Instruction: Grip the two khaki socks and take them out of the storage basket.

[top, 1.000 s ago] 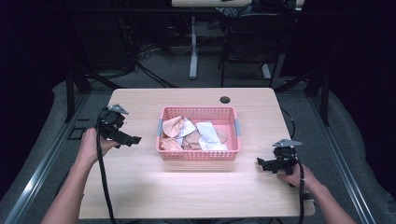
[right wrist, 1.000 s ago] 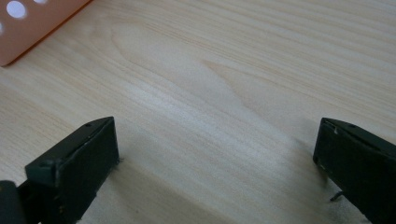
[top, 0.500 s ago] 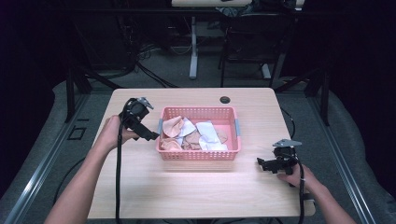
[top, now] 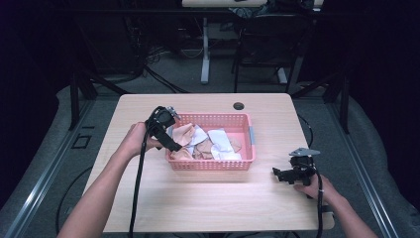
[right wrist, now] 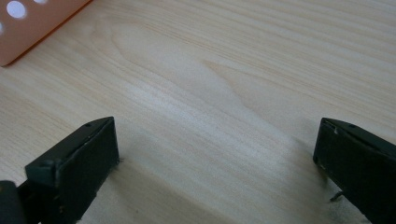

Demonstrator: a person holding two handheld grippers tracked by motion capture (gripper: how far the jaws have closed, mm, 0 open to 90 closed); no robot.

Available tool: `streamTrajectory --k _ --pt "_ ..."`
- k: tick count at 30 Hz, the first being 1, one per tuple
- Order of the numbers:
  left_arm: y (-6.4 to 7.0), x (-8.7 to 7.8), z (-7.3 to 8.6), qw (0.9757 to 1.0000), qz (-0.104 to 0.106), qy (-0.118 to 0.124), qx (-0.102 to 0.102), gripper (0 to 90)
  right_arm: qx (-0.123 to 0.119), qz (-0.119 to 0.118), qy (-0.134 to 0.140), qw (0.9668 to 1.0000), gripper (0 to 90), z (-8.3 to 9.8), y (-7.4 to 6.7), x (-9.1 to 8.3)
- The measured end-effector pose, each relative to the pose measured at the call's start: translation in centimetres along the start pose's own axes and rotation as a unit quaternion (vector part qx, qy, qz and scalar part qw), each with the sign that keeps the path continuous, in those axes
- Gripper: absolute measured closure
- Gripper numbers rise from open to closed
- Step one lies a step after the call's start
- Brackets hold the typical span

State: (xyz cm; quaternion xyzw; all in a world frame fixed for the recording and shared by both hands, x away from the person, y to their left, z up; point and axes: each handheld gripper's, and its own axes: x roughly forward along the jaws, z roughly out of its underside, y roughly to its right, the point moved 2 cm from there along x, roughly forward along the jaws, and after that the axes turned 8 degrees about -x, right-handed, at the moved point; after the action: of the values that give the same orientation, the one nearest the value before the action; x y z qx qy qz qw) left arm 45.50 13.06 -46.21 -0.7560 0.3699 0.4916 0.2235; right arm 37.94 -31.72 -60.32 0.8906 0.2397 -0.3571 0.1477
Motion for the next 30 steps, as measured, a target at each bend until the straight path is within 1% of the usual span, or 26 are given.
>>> streamTrajectory --k 3,4,5,7,8,10,11,12,14,15,17,18,19,20,21,22,24,28,29,30 --pt "0.1 0.7 -0.4 1.0000 0.003 -0.003 -0.001 1.3 0.000 0.000 0.000 1.0000 0.0 0.0 0.0 0.0" --pt "0.1 0.9 -0.5 1.0000 0.003 -0.006 0.002 1.3 0.000 0.000 0.000 1.0000 0.0 0.0 0.0 0.0" --pt "0.2 1.3 -0.7 0.9999 0.005 -0.009 0.004 3.4 0.000 0.000 0.000 1.0000 0.0 0.0 0.0 0.0" --pt "0.3 1.5 -0.8 0.9999 0.006 -0.011 0.005 4.1 0.000 0.000 0.000 1.0000 0.0 0.0 0.0 0.0" --pt "0.4 1.8 -0.9 0.9999 0.006 -0.014 0.007 7.5 0.000 0.000 0.000 1.0000 0.0 0.0 0.0 0.0" --pt "0.4 2.0 -1.0 0.9998 0.006 -0.016 0.009 8.9 0.000 0.000 0.000 1.0000 0.0 0.0 0.0 0.0" --pt "0.4 2.1 -1.0 0.9998 0.005 -0.019 0.009 11.0 0.000 0.000 0.000 1.0000 0.0 0.0 0.0 0.0" --pt "0.4 2.2 -1.1 0.9998 0.006 -0.019 0.010 15.1 0.000 0.000 0.000 1.0000 0.0 0.0 0.0 0.0" --pt "0.4 2.5 -1.1 0.9996 0.005 -0.026 0.010 18.1 0.000 0.000 0.000 1.0000 0.0 0.0 0.0 0.0" --pt "0.5 2.6 -1.1 0.9996 0.008 -0.025 0.010 18.1 0.000 0.000 0.000 1.0000 0.0 0.0 0.0 0.0" --pt "0.5 2.8 -1.2 0.9994 0.007 -0.030 0.014 22.9 0.000 0.000 0.000 1.0000 0.0 0.0 0.0 0.0" --pt "0.5 3.1 -1.1 0.9992 0.007 -0.037 0.017 26.7 0.000 0.000 0.000 1.0000 0.0 0.0 0.0 0.0" --pt "0.5 3.1 -1.1 0.9992 0.007 -0.037 0.017 27.8 0.000 0.000 0.000 1.0000 0.0 0.0 0.0 0.0" --pt "0.4 3.5 -0.9 0.9987 0.010 -0.047 0.019 29.1 0.000 0.000 0.000 1.0000 0.0 0.0 0.0 0.0" --pt "0.4 3.5 -0.9 0.9987 0.010 -0.047 0.019 30.5 0.000 0.000 0.000 1.0000 0.0 0.0 0.0 0.0" --pt "0.4 3.7 -0.9 0.9985 0.014 -0.050 0.018 30.5 0.000 0.000 0.000 1.0000 0.0 0.0 0.0 0.0" --pt "0.2 4.0 -0.7 0.9982 0.016 -0.056 0.014 34.2 0.000 0.000 0.000 1.0000 0.0 0.0 0.0 0.0" --pt "0.1 4.3 -0.6 0.9979 0.020 -0.060 0.014 37.6 0.000 0.000 0.000 1.0000 0.0 0.0 0.0 0.0" --pt "0.0 4.5 -0.6 0.9976 0.022 -0.065 0.012 38.4 0.000 0.000 0.000 1.0000 0.0 0.0 0.0 0.0" --pt "0.0 4.6 -0.6 0.9977 0.024 -0.062 0.011 39.0 0.000 0.000 0.000 1.0000 0.0 0.0 0.0 0.0"
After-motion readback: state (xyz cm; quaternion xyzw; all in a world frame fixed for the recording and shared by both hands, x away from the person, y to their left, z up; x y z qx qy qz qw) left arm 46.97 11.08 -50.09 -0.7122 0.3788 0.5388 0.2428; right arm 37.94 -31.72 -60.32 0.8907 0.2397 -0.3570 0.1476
